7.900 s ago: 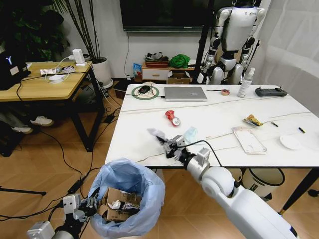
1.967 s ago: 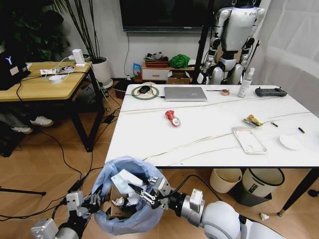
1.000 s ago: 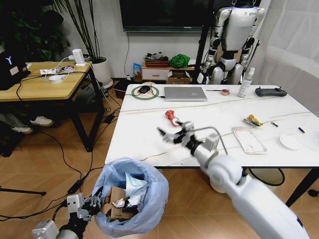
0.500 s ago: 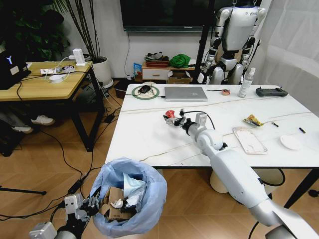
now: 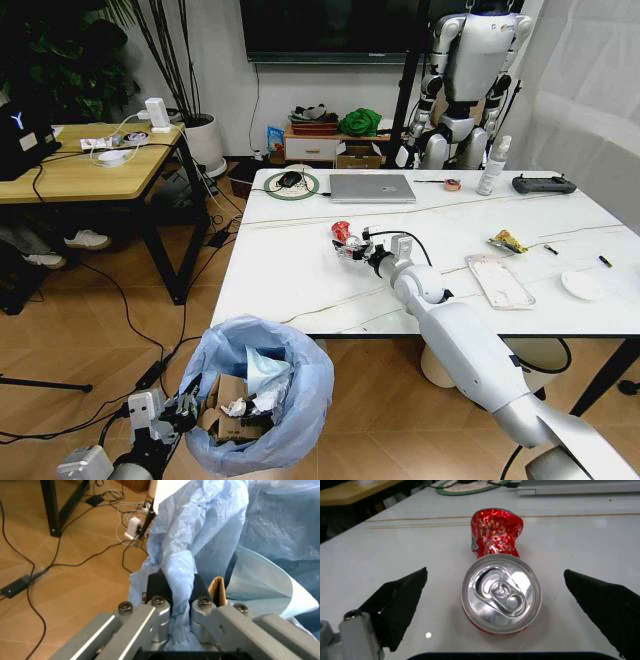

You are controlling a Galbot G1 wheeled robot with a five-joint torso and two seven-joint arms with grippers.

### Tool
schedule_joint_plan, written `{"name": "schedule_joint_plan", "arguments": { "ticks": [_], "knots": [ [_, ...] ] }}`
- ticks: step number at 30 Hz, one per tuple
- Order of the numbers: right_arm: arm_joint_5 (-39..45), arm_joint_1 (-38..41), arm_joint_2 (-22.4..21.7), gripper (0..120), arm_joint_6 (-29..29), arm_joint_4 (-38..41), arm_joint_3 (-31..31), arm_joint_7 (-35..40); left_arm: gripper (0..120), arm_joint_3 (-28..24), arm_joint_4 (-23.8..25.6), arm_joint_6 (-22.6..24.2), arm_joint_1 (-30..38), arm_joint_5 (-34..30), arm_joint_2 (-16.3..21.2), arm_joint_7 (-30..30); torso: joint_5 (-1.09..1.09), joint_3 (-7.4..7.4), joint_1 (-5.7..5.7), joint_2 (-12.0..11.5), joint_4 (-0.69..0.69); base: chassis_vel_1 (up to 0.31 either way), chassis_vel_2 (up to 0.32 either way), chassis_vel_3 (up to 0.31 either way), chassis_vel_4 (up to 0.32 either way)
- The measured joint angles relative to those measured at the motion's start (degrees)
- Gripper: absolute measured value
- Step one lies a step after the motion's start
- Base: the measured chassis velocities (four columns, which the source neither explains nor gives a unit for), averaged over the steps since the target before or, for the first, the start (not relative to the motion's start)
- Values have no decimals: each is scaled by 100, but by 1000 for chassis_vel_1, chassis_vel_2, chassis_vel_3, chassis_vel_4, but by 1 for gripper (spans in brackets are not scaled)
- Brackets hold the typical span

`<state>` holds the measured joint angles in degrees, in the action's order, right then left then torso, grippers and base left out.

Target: Pick up the trash bin and place the trash from the table into it.

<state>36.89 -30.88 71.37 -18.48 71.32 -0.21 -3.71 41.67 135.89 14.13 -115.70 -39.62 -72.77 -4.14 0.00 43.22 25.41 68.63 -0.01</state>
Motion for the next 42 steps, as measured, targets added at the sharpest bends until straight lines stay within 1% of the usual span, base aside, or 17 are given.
{"name": "schedule_joint_plan", "arguments": {
  "ticks": [6,7,8,12,13,16,22,27,28,30,31,32,34,35,36,37,42],
  "knots": [
    [-58,-24,-46,74,56,-73,-4,-56,0,-9,-19,0,19,-3,-2,0,0,0,-1,0,0,0,0,0,0],
    [-58,-24,-46,74,56,-73,-4,-56,0,-9,-19,0,19,-3,-2,0,0,0,-1,0,0,0,0,0,0],
    [-60,-45,-63,70,66,-51,0,-64,0,-10,-20,0,22,-7,2,0,0,0,-1,0,0,0,0,0,0],
    [-79,-86,-102,52,72,5,6,-69,0,-13,-27,0,27,-12,5,0,0,0,-1,0,0,0,0,0,0],
    [-79,-86,-102,52,72,5,6,-69,0,-13,-27,0,27,-12,5,0,0,0,-1,0,0,0,0,0,0],
    [-107,-120,-110,44,77,48,0,-71,0,-19,-31,0,27,-12,5,0,0,0,-1,0,0,0,0,0,0],
    [-112,-166,-156,44,108,280,33,-86,0,-28,-36,0,29,-12,9,0,1,0,-1,0,2,0,0,0,0],
    [429,-396,-632,44,289,1239,152,-268,0,-11,-37,-5,30,-34,28,0,0,0,-1,0,-1,0,0,0,0],
    [429,-396,-632,44,289,1239,152,-268,0,-11,-37,-5,30,-34,28,0,0,0,-1,0,-1,0,0,0,0],
    [762,-545,-957,44,539,1863,80,-469,0,-18,-37,-6,27,-33,21,0,2,0,-1,0,-3,0,0,0,0],
    [900,-592,-1079,44,608,2094,21,-530,0,-26,-37,-6,24,-31,18,0,1,-1,-1,0,-1,0,0,0,0],
    [1120,-702,-1330,44,757,2589,-149,-646,0,-31,-38,-7,19,-25,17,0,-2,-1,-1,1,-3,0,0,0,0],
    [1293,-872,-1563,44,975,3213,-457,-777,0,-33,-37,-7,21,-22,17,0,0,-1,-1,1,-1,0,0,0,0],
    [1293,-872,-1563,44,975,3213,-457,-777,0,-33,-37,-7,21,-22,17,0,0,-1,-1,1,-1,0,0,0,0],
    [1336,-944,-1636,44,1053,3446,-605,-815,0,-34,-37,-7,23,-22,17,1,0,-1,-1,1,-1,0,0,0,0],
    [1368,-1078,-1721,44,1163,3799,-889,-873,0,-35,-34,-7,28,-20,12,0,0,-1,-1,1,0,0,0,0,0],
    [1111,-1372,-1775,44,1419,4553,-1837,-910,0,-43,-11,-7,31,-7,-29,0,0,-1,-2,1,0,0,0,0,0]
  ]
}}
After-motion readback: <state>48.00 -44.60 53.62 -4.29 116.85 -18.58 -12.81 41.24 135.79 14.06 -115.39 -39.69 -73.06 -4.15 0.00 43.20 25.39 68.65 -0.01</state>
